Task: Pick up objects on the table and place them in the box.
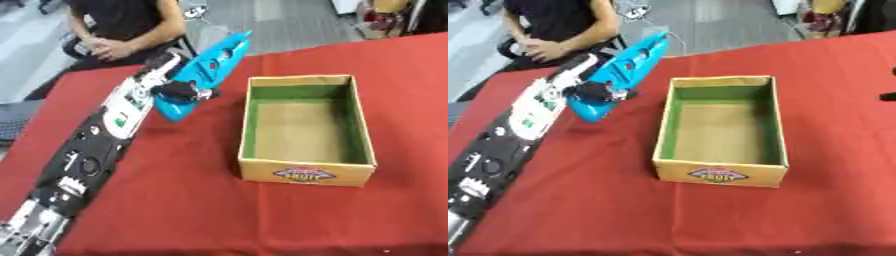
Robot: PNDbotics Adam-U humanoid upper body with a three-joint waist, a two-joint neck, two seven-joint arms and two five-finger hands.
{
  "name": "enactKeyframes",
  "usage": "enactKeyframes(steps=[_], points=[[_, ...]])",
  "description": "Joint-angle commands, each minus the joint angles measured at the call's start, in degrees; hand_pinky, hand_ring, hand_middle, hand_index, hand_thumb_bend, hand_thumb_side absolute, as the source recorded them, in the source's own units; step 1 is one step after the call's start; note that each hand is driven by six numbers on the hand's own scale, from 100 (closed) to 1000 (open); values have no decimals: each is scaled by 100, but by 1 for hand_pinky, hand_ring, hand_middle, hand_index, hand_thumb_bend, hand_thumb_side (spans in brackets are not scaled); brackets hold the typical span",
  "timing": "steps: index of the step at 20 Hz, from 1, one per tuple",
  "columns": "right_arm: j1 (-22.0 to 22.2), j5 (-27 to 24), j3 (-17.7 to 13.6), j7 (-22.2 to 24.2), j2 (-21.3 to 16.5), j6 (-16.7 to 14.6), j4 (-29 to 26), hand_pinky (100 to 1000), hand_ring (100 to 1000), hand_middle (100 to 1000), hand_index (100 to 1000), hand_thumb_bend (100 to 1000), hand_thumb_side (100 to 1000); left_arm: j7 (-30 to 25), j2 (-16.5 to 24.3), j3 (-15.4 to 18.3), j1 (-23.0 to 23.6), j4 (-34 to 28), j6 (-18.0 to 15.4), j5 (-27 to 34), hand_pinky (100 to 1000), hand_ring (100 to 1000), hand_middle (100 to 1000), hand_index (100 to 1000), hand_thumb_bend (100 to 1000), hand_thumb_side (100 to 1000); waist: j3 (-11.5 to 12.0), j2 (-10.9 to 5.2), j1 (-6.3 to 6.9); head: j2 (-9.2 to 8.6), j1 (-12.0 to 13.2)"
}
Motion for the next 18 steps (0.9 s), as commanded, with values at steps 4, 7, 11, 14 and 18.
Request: enactKeyframes(steps=[4,7,11,14,18], points=[[-53,9,-1,13,-41,-5,-88,672,906,953,1000,464,1000,-127,-205,-103,-358,64,-78,-150,100,100,100,124,100,391,-4,-74,-41,-4,88],[-54,11,-3,8,-38,-4,-91,672,906,953,1000,464,1000,-188,-283,-171,-471,96,-121,-233,100,100,100,123,100,395,-9,-77,-41,-4,102],[-54,13,-8,5,-35,-3,-93,672,906,953,1000,463,1000,-289,-343,-257,-588,113,-169,-350,100,100,100,123,100,401,-16,-82,-42,-4,118],[-54,16,-19,-7,-34,-1,-99,672,906,953,1000,463,1000,-370,-373,-316,-657,132,-197,-435,100,100,100,123,100,407,-22,-85,-42,-4,126],[-53,14,-21,-13,-31,-1,-107,672,906,953,1000,463,1000,-477,-456,-415,-796,216,-239,-575,100,100,100,124,100,414,-32,-86,-44,-4,145]])
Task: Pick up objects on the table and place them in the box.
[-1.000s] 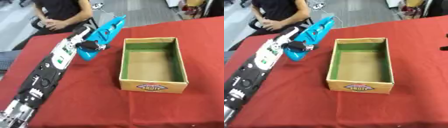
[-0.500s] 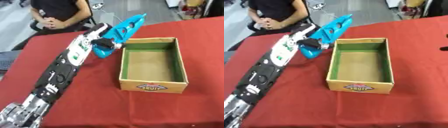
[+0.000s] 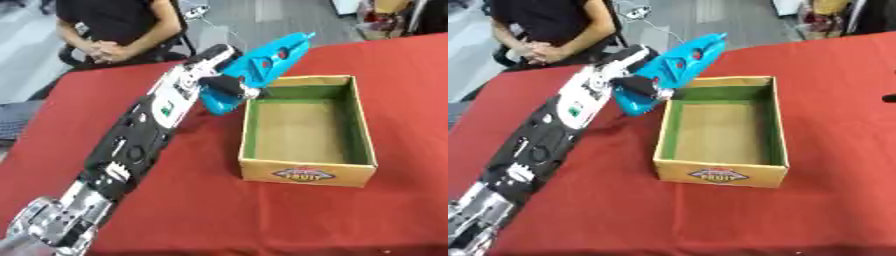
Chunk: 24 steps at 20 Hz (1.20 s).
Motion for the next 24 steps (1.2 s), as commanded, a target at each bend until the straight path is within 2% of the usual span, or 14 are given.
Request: enactKeyframes(steps=[1,12,21,22,24], points=[[-54,11,-22,-21,-32,4,-110,672,906,953,1000,463,1000,-88,7,-52,-209,6,-44,-134,100,100,100,124,100,420,-7,-82,-45,-4,97],[-74,-13,-24,-49,4,3,-141,671,905,953,1000,462,1000,-260,-368,-260,-523,445,-268,-651,100,100,100,125,100,448,-57,-74,-46,-4,146],[-79,-4,-23,-34,7,5,-144,671,906,954,1000,462,1000,-321,-475,-384,-566,616,-422,-914,100,100,100,134,100,467,-68,-74,-47,-4,156],[-78,-3,-21,-30,6,5,-142,671,906,954,1000,463,1000,-331,-475,-407,-570,607,-445,-953,100,100,100,140,100,464,-67,-75,-47,-4,162],[-77,-3,-21,-26,3,5,-139,671,905,954,1000,463,1000,-314,-464,-442,-568,556,-500,-1057,100,100,100,196,100,397,-65,-75,-47,-4,163]])
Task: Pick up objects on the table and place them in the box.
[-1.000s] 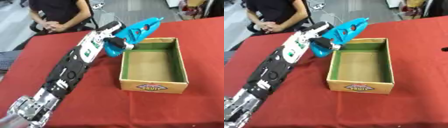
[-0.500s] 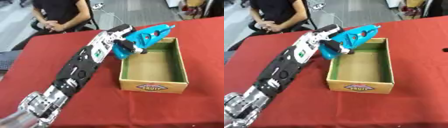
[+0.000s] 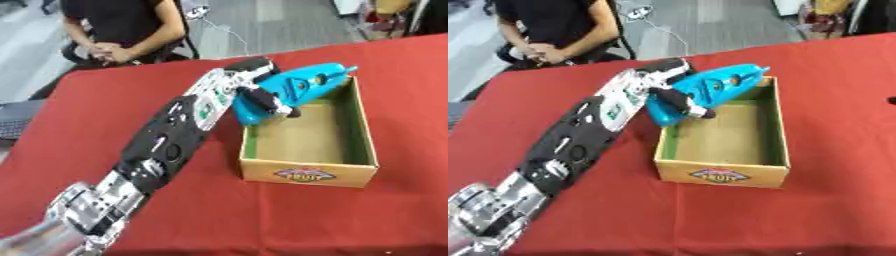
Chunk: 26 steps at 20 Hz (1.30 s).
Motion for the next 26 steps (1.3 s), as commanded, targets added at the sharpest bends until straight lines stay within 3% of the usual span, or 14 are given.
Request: enactKeyframes(steps=[1,2,3,5,6,8,14,19,26], points=[[-76,2,-20,5,-44,-8,-117,671,906,954,1000,463,1000,20,88,-41,-135,-143,-111,-189,100,100,104,255,100,341,1,-75,-46,-4,65],[-76,2,-20,6,-45,-9,-117,671,906,954,1000,463,1000,23,106,-69,-130,-186,-164,-295,100,102,194,332,100,250,1,-76,-45,-4,67],[-75,3,-20,7,-45,-9,-117,671,906,954,1000,463,1000,15,118,-90,-121,-227,-225,-411,115,192,273,399,100,234,2,-77,-45,-4,68],[-73,4,-19,10,-47,-8,-115,671,906,954,1000,463,1000,-23,132,-113,-97,-300,-385,-612,322,354,425,518,110,303,4,-78,-44,-4,67],[-72,4,-19,12,-49,-9,-114,671,906,954,1000,464,1000,-53,141,-128,-90,-337,-478,-710,381,416,476,571,169,325,5,-78,-44,-4,69],[-69,4,-23,11,-51,-9,-114,671,905,954,1000,463,1000,-99,153,-129,-76,-390,-630,-862,475,506,566,670,392,432,7,-78,-43,-4,72],[-63,3,-21,17,-52,-10,-112,671,905,954,1000,463,1000,-134,170,-87,-61,-451,-847,-1093,599,613,678,745,717,577,13,-81,-42,-4,76],[-60,4,-21,18,-48,-12,-114,671,905,954,1000,463,1000,-149,174,-78,-55,-467,-914,-1178,664,653,708,759,846,632,12,-86,-40,-4,74],[-55,3,-18,22,-43,-13,-113,670,905,951,1000,463,1000,-149,185,-63,-49,-475,-931,-1229,688,659,709,760,861,640,13,-93,-37,-4,78]])
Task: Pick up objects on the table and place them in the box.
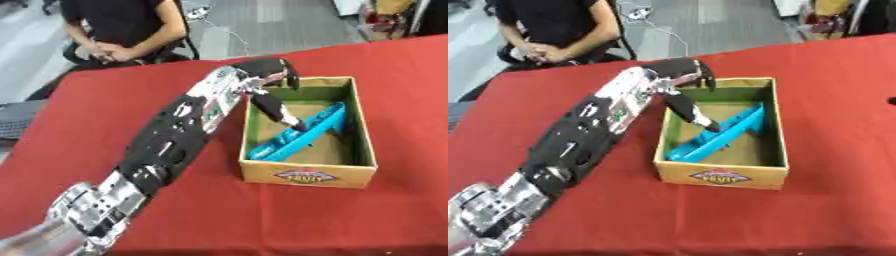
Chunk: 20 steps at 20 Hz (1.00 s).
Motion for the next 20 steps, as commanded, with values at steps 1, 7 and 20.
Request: enactKeyframes(steps=[1,7,20], points=[[-54,3,-18,11,-43,-18,-113,670,905,951,1000,463,1000,-4,150,74,-82,-118,-22,-32,690,659,709,760,862,640,8,-78,-37,-4,77],[-55,1,-19,16,-43,-19,-112,671,905,951,1000,464,1000,3,156,86,-75,-129,-9,-34,696,659,707,759,857,642,10,-78,-38,-4,75],[-53,4,-50,-13,-49,-17,-119,671,905,951,1000,463,1000,406,200,206,1,-182,50,203,713,713,780,840,1000,945,21,-75,-42,-4,58]])
